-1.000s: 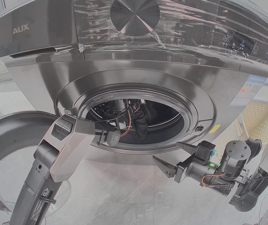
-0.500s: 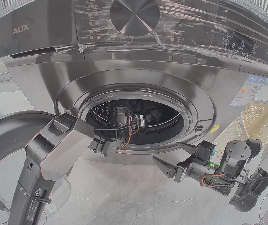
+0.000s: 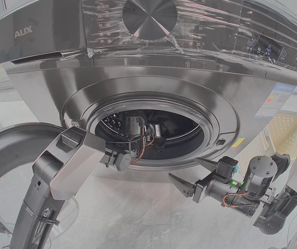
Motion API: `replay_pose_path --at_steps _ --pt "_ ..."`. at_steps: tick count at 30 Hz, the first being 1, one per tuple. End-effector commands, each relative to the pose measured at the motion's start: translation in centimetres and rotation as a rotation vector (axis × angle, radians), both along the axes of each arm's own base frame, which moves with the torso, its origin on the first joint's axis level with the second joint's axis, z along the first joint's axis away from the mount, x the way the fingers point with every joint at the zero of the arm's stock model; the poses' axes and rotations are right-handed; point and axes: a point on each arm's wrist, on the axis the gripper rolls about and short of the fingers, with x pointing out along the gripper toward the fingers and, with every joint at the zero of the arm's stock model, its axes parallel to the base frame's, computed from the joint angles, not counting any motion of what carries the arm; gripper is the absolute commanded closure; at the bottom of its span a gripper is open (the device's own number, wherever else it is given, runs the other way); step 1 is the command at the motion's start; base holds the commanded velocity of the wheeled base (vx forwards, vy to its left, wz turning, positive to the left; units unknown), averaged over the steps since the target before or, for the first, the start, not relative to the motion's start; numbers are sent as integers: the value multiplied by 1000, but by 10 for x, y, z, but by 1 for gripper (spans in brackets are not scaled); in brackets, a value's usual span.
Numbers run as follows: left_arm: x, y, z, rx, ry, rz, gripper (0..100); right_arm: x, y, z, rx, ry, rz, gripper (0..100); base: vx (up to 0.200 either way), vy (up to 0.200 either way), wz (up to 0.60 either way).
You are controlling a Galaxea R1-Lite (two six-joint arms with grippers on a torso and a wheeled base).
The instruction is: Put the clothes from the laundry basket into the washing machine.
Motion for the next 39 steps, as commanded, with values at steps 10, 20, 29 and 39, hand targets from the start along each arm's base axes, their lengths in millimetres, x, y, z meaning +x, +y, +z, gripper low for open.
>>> replay_pose_path --at_steps 10,20,29,39 --pt "25 -5 11 -95 -164 86 100 0 0 0 -2 0 1 0 0 0 0" --pt "24 -3 22 -111 -185 119 100 0 0 -1 -2 2 1 0 0 0 0" --pt "17 -9 33 -116 -189 106 0 0 0 0 -1 1 0 0 0 0 0" --pt "-29 -15 16 3 -22 20 0 0 0 0 -2 0 0 0 0 0 0"
